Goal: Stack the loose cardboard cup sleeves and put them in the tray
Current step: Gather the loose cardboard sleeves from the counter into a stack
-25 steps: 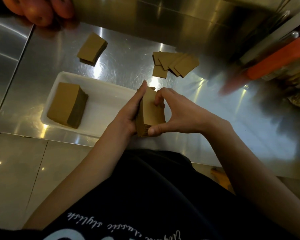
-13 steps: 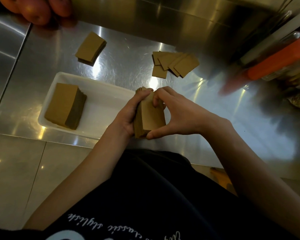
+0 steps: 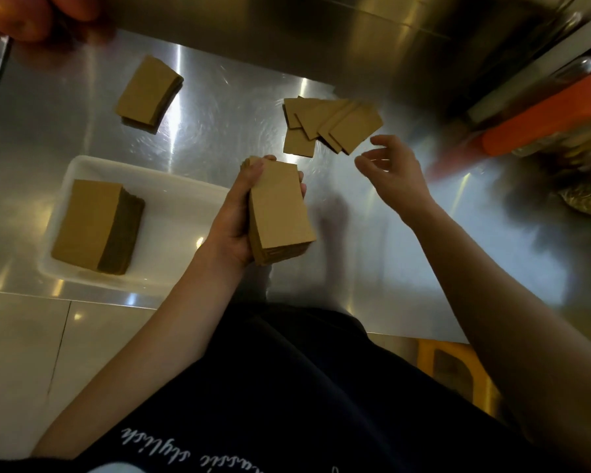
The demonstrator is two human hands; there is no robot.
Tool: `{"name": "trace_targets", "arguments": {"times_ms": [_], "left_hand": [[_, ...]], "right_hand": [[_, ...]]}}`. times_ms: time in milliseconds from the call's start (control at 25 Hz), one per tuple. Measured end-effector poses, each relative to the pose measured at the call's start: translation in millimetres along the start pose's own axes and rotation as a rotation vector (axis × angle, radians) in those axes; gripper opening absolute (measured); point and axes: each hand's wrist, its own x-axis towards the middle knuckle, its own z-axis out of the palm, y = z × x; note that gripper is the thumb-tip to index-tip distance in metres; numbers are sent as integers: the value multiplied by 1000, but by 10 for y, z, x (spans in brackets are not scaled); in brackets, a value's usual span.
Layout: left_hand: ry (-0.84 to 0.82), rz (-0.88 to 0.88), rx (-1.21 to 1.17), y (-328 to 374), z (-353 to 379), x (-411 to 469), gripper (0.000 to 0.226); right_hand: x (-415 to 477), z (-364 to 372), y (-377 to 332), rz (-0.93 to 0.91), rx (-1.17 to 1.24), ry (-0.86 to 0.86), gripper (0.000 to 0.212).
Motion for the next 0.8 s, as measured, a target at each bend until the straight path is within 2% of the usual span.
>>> {"name": "trace_targets", "arguments": {"times_ms": [120, 400, 600, 680, 800], "left_hand": [[11, 3, 4, -7, 22, 72, 68], [45, -31, -69, -29, 13, 265, 63], [58, -12, -80, -32, 23, 330, 62], [64, -2, -75, -43, 3, 347, 64], [60, 12, -68, -65, 8, 354, 65]], "right_hand": [[408, 9, 172, 113, -26, 23, 61], [1519, 26, 314, 122, -326, -2, 78], [1834, 83, 407, 123, -571, -1, 87], [1807, 67, 424, 139, -552, 47, 98], [1701, -13, 491, 147, -223, 14, 86]]}}
